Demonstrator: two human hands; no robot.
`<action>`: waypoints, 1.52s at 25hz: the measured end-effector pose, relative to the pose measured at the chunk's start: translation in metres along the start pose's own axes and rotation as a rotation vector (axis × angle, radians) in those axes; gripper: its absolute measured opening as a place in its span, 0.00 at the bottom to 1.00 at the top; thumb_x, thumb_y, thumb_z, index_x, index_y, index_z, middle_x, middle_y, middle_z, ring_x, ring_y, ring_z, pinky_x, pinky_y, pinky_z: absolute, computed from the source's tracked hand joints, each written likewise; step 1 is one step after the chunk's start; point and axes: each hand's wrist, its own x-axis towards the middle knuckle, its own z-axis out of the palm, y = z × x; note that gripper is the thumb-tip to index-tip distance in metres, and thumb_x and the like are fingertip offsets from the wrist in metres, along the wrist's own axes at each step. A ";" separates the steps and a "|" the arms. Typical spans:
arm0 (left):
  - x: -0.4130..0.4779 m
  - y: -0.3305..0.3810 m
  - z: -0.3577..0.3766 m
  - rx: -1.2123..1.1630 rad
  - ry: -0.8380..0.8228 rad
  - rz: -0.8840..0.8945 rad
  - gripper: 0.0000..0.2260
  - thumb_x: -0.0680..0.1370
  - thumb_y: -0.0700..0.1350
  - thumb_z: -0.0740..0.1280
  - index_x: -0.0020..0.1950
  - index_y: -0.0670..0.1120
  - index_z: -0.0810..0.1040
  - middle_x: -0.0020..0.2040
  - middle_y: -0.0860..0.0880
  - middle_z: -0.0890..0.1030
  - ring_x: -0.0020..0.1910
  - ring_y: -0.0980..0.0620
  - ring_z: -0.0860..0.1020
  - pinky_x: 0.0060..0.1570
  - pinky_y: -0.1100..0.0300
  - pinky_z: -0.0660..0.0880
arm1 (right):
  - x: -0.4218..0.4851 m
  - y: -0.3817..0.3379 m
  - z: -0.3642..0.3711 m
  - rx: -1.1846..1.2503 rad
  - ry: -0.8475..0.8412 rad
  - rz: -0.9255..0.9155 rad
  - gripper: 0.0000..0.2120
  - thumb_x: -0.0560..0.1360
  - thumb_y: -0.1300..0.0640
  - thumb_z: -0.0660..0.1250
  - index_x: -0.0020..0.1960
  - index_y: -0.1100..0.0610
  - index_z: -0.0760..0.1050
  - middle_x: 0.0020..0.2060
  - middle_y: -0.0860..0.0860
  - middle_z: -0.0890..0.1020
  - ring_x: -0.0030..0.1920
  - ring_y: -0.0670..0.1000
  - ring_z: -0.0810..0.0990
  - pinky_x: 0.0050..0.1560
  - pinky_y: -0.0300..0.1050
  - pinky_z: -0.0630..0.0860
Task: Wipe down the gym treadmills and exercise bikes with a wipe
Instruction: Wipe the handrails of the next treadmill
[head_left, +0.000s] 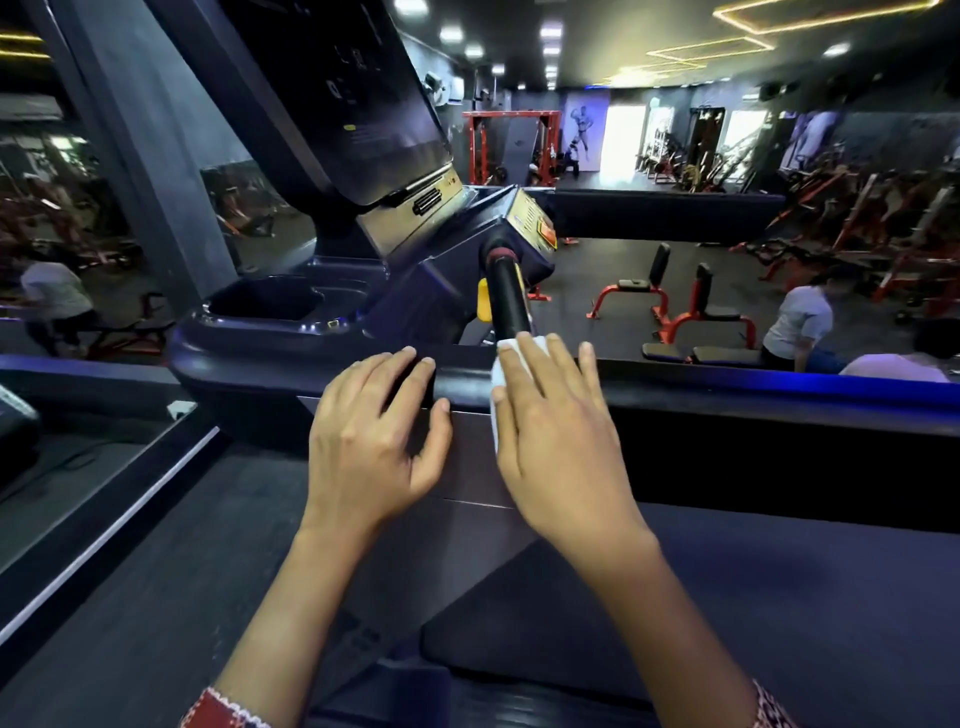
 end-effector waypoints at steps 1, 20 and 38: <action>0.000 -0.008 -0.002 -0.005 -0.003 0.000 0.13 0.75 0.45 0.64 0.52 0.37 0.82 0.53 0.41 0.82 0.51 0.42 0.79 0.53 0.51 0.73 | 0.002 -0.009 0.003 -0.003 -0.001 0.004 0.17 0.79 0.57 0.57 0.63 0.63 0.76 0.59 0.56 0.79 0.64 0.59 0.74 0.72 0.53 0.50; -0.021 -0.148 -0.024 -0.231 -0.012 0.116 0.14 0.75 0.42 0.64 0.55 0.35 0.81 0.55 0.38 0.80 0.53 0.38 0.79 0.54 0.45 0.75 | 0.029 -0.138 0.083 -0.192 0.125 -0.039 0.20 0.81 0.53 0.51 0.60 0.61 0.77 0.58 0.57 0.79 0.62 0.60 0.75 0.71 0.62 0.57; -0.047 -0.113 0.005 -0.262 0.072 0.246 0.16 0.78 0.40 0.64 0.65 0.38 0.74 0.65 0.38 0.74 0.67 0.42 0.70 0.73 0.51 0.57 | -0.048 -0.061 0.108 -0.341 0.397 -0.139 0.27 0.83 0.53 0.50 0.79 0.55 0.45 0.78 0.50 0.44 0.78 0.52 0.46 0.74 0.58 0.39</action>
